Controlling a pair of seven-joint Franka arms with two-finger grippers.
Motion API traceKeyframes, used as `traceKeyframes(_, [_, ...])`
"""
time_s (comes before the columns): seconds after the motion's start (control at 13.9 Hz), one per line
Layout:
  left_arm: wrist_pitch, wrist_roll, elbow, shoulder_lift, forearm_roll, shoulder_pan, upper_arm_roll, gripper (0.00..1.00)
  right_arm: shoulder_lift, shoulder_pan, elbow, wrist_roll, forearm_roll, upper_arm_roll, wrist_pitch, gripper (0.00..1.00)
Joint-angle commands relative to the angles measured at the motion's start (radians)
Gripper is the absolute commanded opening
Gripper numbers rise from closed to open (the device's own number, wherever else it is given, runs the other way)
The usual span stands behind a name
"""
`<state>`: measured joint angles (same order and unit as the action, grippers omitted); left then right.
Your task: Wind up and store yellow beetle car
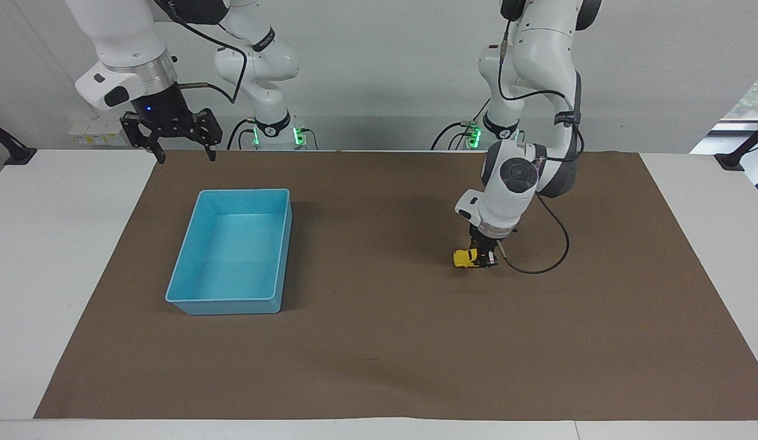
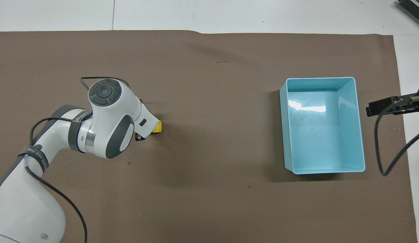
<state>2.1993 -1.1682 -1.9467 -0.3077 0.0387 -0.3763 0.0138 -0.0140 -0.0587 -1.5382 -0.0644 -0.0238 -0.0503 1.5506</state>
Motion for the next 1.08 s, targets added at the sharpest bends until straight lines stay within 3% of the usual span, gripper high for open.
traceKeyframes(0.0, [0.096,-0.077,-0.012,-0.07,-0.022,0.059,0.009,0.0,-0.007,0.008,-0.002,0.014,0.007,0.003,-0.011,1.0])
traceKeyframes(0.36, [0.096,-0.12,-0.014,-0.073,-0.022,0.097,0.009,0.0,-0.007,0.008,-0.002,0.014,0.007,0.004,-0.011,1.0])
traceKeyframes(0.43, [0.094,-0.12,-0.012,-0.073,-0.022,0.096,0.009,0.19,-0.007,0.008,-0.002,0.014,0.007,0.003,-0.011,1.0])
traceKeyframes(0.5, [0.086,-0.116,-0.003,-0.062,-0.022,0.096,0.011,0.83,-0.007,0.008,-0.002,0.014,0.007,0.003,-0.011,1.0])
traceKeyframes(0.58, [0.08,-0.116,0.0,-0.024,-0.022,0.099,0.011,1.0,-0.007,0.008,-0.002,0.014,0.007,0.003,-0.011,1.0])
traceKeyframes(0.72, [0.048,-0.111,0.008,0.057,-0.022,0.125,0.011,1.0,-0.007,0.008,-0.002,0.012,0.007,0.003,-0.011,1.0])
traceKeyframes(1.01, [-0.033,0.031,0.054,0.128,-0.022,0.157,0.012,1.0,-0.007,0.008,-0.002,0.012,0.007,0.003,-0.011,1.0])
